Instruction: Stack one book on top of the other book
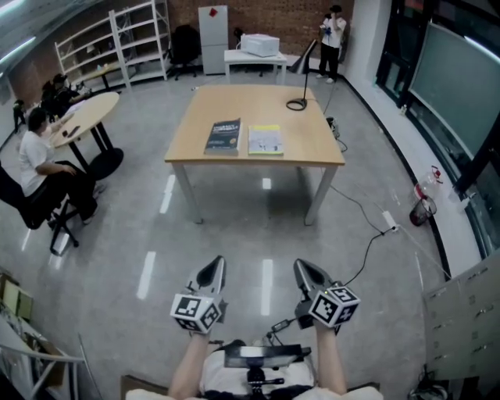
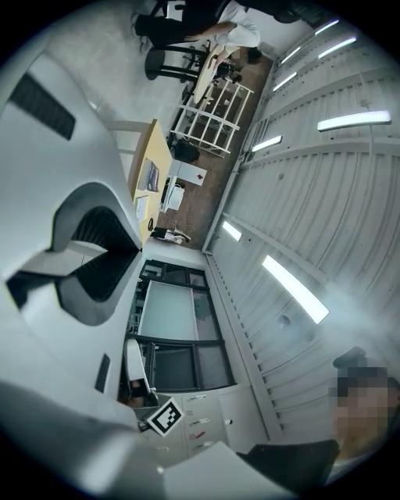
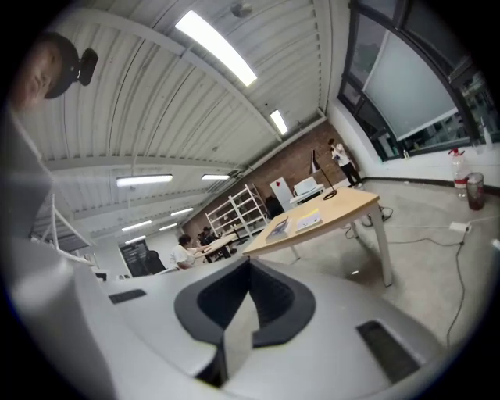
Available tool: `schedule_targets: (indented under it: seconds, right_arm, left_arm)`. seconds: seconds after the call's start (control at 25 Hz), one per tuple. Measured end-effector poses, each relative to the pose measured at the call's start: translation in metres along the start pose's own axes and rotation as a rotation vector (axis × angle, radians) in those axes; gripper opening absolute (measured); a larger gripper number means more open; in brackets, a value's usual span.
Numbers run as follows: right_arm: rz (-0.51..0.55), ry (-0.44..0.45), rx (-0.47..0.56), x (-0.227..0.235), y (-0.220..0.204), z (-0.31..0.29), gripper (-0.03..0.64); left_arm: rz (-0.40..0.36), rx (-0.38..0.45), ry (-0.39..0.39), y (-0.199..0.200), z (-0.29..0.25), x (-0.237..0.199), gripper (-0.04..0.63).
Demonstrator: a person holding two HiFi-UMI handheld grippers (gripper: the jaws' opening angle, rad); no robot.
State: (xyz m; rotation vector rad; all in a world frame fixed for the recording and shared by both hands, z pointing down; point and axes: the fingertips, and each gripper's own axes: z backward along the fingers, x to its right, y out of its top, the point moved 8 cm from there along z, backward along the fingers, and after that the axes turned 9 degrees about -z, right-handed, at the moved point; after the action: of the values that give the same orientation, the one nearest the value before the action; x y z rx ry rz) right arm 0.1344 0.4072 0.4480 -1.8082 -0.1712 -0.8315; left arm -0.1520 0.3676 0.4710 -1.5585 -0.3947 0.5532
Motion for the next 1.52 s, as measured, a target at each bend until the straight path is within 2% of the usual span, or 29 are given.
schedule_targets:
  seconds: [0.08, 0.16, 0.32, 0.44, 0.64, 0.84, 1.0, 1.16, 1.52]
  right_arm:
    - [-0.045, 0.067, -0.007, 0.008, -0.001, 0.002, -0.002]
    - [-0.053, 0.096, -0.011, 0.014, 0.001, 0.001, -0.002]
    - [0.004, 0.064, 0.020, 0.024, 0.017, -0.013, -0.002]
    - [0.006, 0.052, 0.041, 0.038, 0.034, -0.035, -0.002]
    - [0.021, 0.051, 0.045, 0.063, 0.064, -0.093, -0.002]
    - [0.036, 0.037, 0.043, 0.081, 0.107, -0.170, -0.002]
    - [0.101, 0.035, 0.038, 0.086, 0.144, -0.234, -0.002]
    - [0.110, 0.019, 0.045, 0.101, 0.165, -0.281, -0.002]
    - [0.109, 0.007, 0.042, 0.149, 0.205, -0.349, -0.002]
  left_arm:
    - [-0.008, 0.004, 0.031, -0.006, -0.003, 0.006, 0.003]
    - [-0.008, 0.007, 0.049, -0.010, -0.008, 0.009, 0.003]
    - [-0.075, -0.015, 0.058, -0.004, -0.031, 0.003, 0.003]
    - [-0.117, -0.021, 0.052, 0.001, -0.062, -0.010, 0.003]
    - [-0.130, -0.001, 0.018, 0.007, -0.129, -0.041, 0.003]
    - [-0.131, 0.006, 0.005, 0.013, -0.201, -0.085, 0.003]
    - [-0.143, -0.006, 0.004, 0.021, -0.258, -0.130, 0.003]
    - [-0.140, 0.004, 0.003, 0.028, -0.311, -0.166, 0.003]
    - [-0.148, -0.038, -0.034, 0.031, -0.401, -0.191, 0.003]
